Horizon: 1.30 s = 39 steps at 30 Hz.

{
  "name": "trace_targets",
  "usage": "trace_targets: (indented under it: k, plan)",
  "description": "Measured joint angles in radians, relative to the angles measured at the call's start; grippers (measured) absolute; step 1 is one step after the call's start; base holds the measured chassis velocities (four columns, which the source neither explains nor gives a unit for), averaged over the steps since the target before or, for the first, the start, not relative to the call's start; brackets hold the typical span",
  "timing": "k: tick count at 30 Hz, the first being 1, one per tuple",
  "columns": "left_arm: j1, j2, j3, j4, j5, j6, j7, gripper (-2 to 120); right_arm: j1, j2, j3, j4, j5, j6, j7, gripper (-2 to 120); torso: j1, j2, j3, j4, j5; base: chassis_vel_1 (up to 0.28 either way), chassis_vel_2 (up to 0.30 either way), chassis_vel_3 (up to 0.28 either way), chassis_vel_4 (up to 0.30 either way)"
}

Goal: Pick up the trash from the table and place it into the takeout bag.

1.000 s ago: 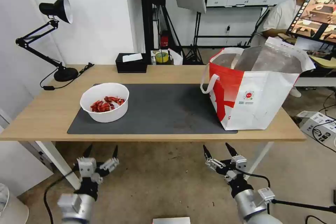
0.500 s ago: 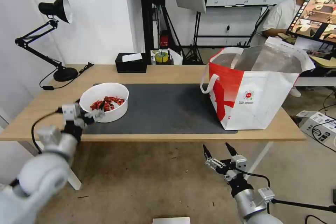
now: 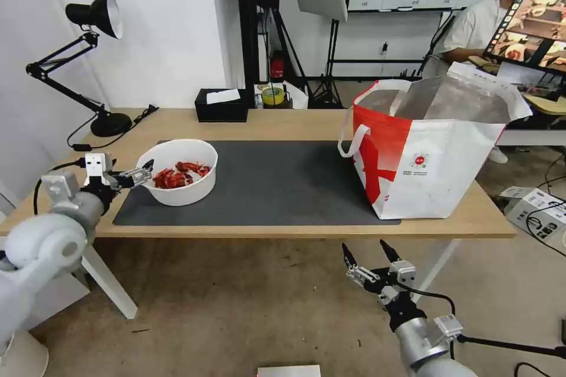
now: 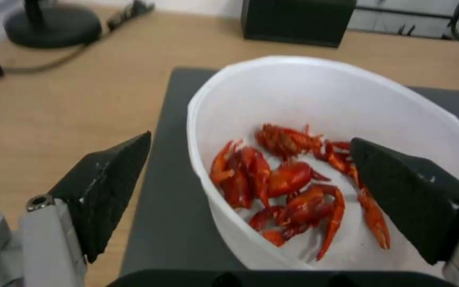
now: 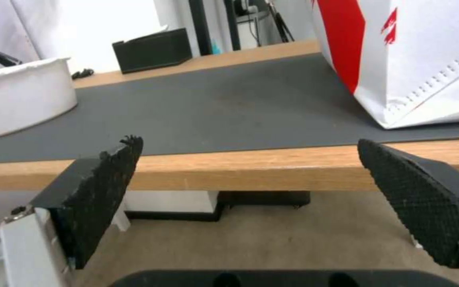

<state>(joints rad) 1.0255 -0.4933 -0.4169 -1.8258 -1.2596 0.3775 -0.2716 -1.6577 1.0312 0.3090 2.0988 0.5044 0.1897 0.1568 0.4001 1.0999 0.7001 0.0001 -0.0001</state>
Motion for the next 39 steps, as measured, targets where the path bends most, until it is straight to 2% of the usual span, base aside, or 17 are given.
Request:
trace_targets:
  k: [2,3,5,6,8,12,20,30,32,34,36,37,39]
  plan:
    - [-0.083,0.001,0.041,0.054,-0.073,0.091,-0.003,100,0.000,0.000,0.000,0.000,0.000,0.000,0.000,100,0.000,0.000,0.000,0.0000,-0.0001,0.000,0.000,0.000,0.000]
    - [-0.083,0.001,0.041,0.054,-0.073,0.091,-0.003,100,0.000,0.000,0.000,0.000,0.000,0.000,0.000,100,0.000,0.000,0.000,0.0000,-0.0001,0.000,0.000,0.000,0.000]
    - [-0.149,-0.002,0.083,0.100,-0.106,0.158,-0.015,100,0.000,0.000,0.000,0.000,0.000,0.000,0.000,100,0.000,0.000,0.000,-0.0001,0.0001,0.000,0.000,0.000,0.000]
    - [-0.149,-0.002,0.083,0.100,-0.106,0.158,-0.015,100,0.000,0.000,0.000,0.000,0.000,0.000,0.000,100,0.000,0.000,0.000,-0.0001,0.0001,0.000,0.000,0.000,0.000]
    - [-0.222,-0.005,0.143,0.154,-0.138,0.209,-0.042,100,0.000,0.000,0.000,0.000,0.000,0.000,0.000,100,0.000,0.000,0.000,-0.0001,0.0000,0.000,0.000,0.000,0.000]
    - [-0.292,-0.021,0.200,0.202,-0.178,0.247,-0.069,100,0.000,0.000,0.000,0.000,0.000,0.000,0.000,100,0.000,0.000,0.000,0.0000,0.0000,0.000,0.000,0.000,0.000]
    - [-0.380,-0.064,0.271,0.257,-0.232,0.272,-0.102,100,0.000,0.000,0.000,0.000,0.000,0.000,0.000,100,0.000,0.000,0.000,-0.0001,0.0001,0.000,0.000,0.000,0.000]
    - [-0.442,-0.101,0.325,0.294,-0.237,0.280,-0.145,99,0.000,0.000,0.000,0.000,0.000,0.000,0.000,100,0.000,0.000,0.000,-0.0001,0.0003,0.000,0.000,0.000,0.000]
    - [-0.444,-0.103,0.327,0.298,-0.237,0.280,-0.154,90,0.000,0.000,0.000,0.000,0.000,0.000,0.000,100,0.000,0.000,0.000,-0.0001,0.0003,0.000,0.000,0.000,0.000]
    - [-0.445,-0.103,0.328,0.300,-0.241,0.280,-0.156,87,0.000,0.000,0.000,0.000,0.000,0.000,0.000,100,0.000,0.000,0.000,-0.0001,0.0004,0.000,0.000,0.000,0.000]
    - [-0.444,-0.099,0.328,0.301,-0.253,0.282,-0.156,77,0.000,0.000,0.000,0.000,0.000,0.000,0.000,100,0.000,0.000,0.000,-0.0001,0.0003,0.000,0.000,0.000,0.000]
    - [-0.444,-0.099,0.328,0.301,-0.253,0.282,-0.156,77,0.000,0.000,0.000,0.000,0.000,0.000,0.000,100,0.000,0.000,0.000,-0.0001,0.0003,0.000,0.000,0.000,0.000]
    - [-0.440,-0.095,0.326,0.299,-0.255,0.283,-0.157,67,0.000,0.000,0.000,0.000,0.000,0.000,0.000,100,0.000,0.000,0.000,0.0000,0.0003,0.000,0.000,0.000,0.000]
